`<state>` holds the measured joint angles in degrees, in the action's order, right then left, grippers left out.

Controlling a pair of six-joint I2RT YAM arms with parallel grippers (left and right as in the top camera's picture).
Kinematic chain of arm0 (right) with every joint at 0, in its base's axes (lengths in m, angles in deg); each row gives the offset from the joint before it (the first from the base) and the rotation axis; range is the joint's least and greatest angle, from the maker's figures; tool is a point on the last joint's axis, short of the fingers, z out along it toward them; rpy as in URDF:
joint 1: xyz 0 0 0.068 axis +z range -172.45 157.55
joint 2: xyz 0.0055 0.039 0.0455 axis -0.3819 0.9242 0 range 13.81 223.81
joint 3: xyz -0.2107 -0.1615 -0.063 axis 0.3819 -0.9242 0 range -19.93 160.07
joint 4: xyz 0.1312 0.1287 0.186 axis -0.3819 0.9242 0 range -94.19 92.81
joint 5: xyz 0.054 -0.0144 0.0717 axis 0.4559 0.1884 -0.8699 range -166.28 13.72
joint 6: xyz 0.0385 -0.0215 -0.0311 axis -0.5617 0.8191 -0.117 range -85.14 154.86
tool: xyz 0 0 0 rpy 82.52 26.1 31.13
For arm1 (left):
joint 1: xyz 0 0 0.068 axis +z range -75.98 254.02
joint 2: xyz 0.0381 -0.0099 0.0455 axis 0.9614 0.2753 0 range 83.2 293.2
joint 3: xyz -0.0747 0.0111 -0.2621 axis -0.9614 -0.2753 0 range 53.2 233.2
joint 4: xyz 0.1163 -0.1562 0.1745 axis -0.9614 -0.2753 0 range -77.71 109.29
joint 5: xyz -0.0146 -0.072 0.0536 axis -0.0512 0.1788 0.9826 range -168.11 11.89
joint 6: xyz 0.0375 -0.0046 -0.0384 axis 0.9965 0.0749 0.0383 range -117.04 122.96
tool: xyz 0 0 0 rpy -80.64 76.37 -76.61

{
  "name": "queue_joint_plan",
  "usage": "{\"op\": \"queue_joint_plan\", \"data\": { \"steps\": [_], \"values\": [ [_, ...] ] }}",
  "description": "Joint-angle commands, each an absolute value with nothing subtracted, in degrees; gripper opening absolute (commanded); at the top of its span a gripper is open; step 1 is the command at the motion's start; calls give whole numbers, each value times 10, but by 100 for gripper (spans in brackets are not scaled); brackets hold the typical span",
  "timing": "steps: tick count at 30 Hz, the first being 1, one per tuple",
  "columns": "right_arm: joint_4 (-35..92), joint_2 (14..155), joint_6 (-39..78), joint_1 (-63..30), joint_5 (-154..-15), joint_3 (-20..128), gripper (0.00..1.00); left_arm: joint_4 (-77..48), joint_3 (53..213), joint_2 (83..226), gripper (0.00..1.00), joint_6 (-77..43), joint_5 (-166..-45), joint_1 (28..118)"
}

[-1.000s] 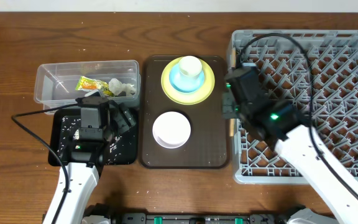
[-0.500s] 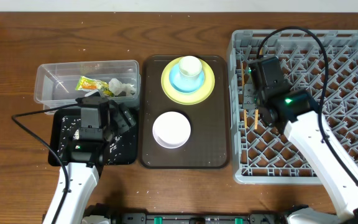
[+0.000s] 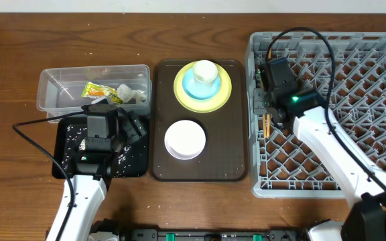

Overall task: Sort waste into correct bins and load items into the dishwasher rack
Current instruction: 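Lower the chopstick into the rack slot and open the right gripper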

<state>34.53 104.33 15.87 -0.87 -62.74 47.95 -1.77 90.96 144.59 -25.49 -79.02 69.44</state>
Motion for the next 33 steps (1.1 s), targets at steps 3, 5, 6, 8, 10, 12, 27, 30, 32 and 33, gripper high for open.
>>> {"op": "queue_joint_plan", "data": {
  "steps": [3,5,6,8,10,12,27,30,32,33],
  "values": [
    [339,1061,165,-18,-632,487,1,-19,919,1447,84,-251,-785,697],
    [337,1061,165,-18,-632,487,4,-19,919,1447,84,-251,-785,697],
    [335,1061,165,-18,-632,487,8,-19,919,1447,85,-251,-785,697],
    [334,1061,165,-18,-632,487,15,-19,919,1447,84,-251,-785,697],
    [335,1061,165,-18,-632,487,22,-19,919,1447,84,-251,-785,697],
    [335,1061,165,-18,-632,487,23,-19,919,1447,84,-251,-785,697],
    [334,1056,168,-18,-684,491,26,-19,919,1447,95,-251,-785,697],
    [334,1041,171,-17,-719,501,29,-19,919,1447,96,-251,-785,697],
    [330,1029,172,-15,-757,507,30,-19,919,1447,96,-251,-785,697],
    [322,1022,171,-12,-785,509,32,-19,919,1447,96,-251,-785,697]
  ]
}}
